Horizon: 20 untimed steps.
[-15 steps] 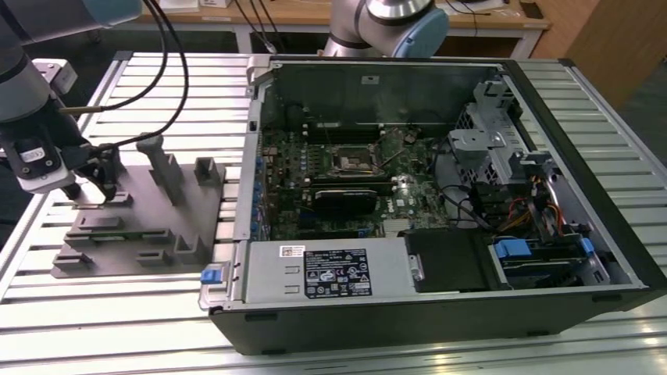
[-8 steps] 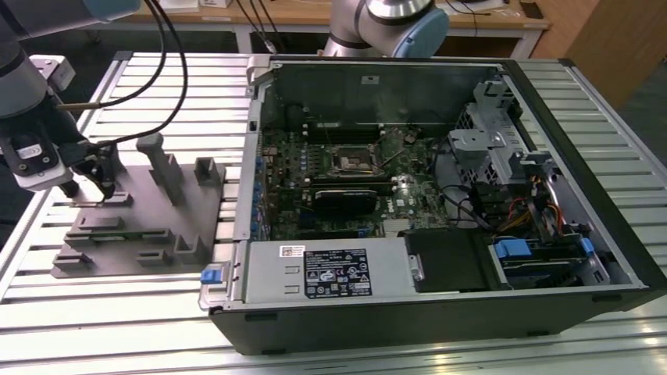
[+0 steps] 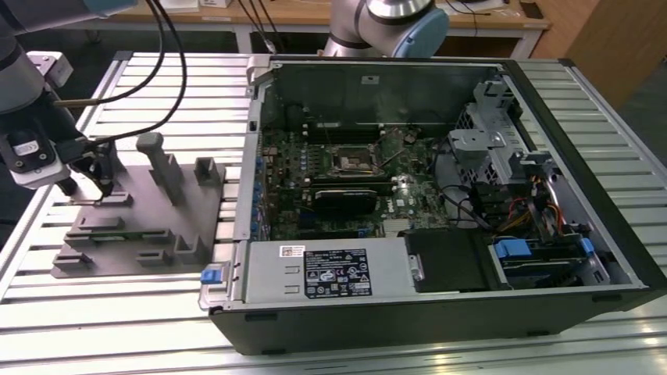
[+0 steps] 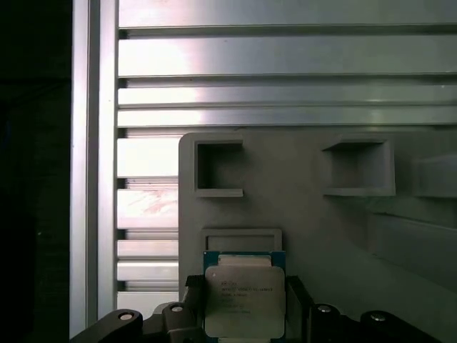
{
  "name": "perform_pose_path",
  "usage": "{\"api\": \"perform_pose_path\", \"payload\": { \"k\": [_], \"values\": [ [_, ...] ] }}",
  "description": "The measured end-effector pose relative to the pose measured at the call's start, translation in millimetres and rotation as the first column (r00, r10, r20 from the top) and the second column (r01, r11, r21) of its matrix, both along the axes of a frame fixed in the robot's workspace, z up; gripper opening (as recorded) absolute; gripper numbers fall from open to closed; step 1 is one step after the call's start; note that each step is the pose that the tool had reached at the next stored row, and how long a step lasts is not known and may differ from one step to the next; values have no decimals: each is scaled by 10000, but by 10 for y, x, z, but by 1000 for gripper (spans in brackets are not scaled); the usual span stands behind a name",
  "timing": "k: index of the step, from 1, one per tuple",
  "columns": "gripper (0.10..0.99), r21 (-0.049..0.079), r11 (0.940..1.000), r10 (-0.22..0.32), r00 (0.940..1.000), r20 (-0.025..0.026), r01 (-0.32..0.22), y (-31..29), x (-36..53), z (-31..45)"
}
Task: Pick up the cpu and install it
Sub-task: 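Pick up the cpu and move it towards the insertion slot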
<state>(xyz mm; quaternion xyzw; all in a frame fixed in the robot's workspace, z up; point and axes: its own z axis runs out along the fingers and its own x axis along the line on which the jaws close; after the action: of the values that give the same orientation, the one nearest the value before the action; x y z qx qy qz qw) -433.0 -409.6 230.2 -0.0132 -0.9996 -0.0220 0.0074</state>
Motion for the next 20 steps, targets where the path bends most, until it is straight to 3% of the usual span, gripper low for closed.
{"api": "perform_pose_path", "payload": {
  "k": [9,20],
  "values": [
    [541,0,10000,0,10000,0,0,0,0,84],
    [541,1,10000,0,10000,1,0,0,0,127]
  ]
}}
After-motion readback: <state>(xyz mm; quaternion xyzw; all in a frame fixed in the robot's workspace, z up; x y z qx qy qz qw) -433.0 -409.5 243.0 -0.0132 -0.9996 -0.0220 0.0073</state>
